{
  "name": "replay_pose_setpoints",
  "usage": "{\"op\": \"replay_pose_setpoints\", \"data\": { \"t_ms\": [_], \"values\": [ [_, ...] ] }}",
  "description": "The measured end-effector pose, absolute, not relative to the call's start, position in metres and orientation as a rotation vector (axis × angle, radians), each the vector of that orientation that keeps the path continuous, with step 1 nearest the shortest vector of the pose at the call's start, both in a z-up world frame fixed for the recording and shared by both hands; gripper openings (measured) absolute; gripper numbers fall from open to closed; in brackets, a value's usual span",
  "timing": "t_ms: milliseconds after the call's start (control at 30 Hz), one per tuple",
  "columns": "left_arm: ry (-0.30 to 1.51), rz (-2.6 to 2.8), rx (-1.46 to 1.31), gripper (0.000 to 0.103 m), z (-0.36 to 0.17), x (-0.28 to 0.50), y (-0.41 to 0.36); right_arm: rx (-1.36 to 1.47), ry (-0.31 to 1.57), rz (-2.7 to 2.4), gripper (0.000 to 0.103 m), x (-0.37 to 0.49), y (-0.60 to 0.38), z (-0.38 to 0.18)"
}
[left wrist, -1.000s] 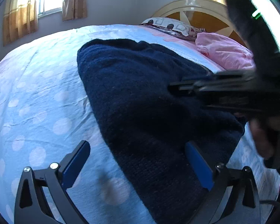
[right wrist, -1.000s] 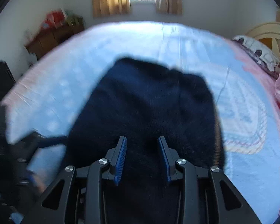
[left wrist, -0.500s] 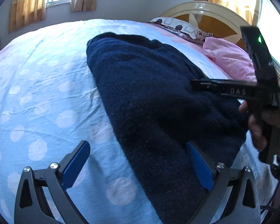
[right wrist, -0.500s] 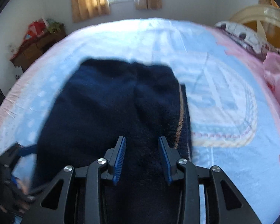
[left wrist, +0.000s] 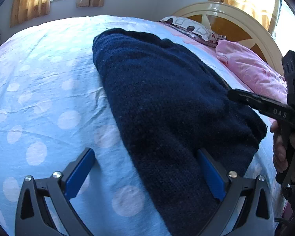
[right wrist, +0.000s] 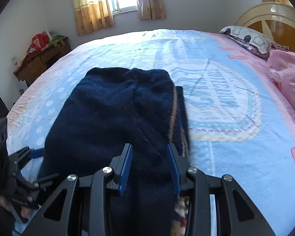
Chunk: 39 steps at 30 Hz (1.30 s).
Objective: Fold small clothes
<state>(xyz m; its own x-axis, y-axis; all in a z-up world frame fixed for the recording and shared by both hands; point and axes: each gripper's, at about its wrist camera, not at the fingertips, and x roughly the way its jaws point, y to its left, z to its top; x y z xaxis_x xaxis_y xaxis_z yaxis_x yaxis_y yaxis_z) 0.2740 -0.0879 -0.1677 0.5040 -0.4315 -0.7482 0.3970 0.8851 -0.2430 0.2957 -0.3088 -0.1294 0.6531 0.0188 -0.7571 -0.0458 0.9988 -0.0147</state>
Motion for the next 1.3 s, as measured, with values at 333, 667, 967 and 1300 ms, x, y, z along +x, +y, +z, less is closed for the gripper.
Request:
{"op": "replay_pose_setpoints", "data": {
  "t_ms": [333,667,967,1300],
  "values": [
    [0.886,-0.508,-0.062,0.103,-0.164,0.269,-0.083,0.18,0.937,0.087,0.035,0.253,-0.346,-0.139],
    [0.859,-0.509,-0.06,0.103,-0.16,0.264,-0.081,0.151,1.005,0.125,0.014,0.233,-0.336,-0.14],
    [0.868,-0.511,-0.055,0.103,-0.162,0.266,-0.08,0.122,1.013,0.088,0.024,0.235,-0.34,-0.135],
    [0.87,-0.522,-0.065,0.103,-0.163,0.266,-0.079,-0.032,0.822,0.168,0.035,0.331,-0.298,-0.078]
  ]
}}
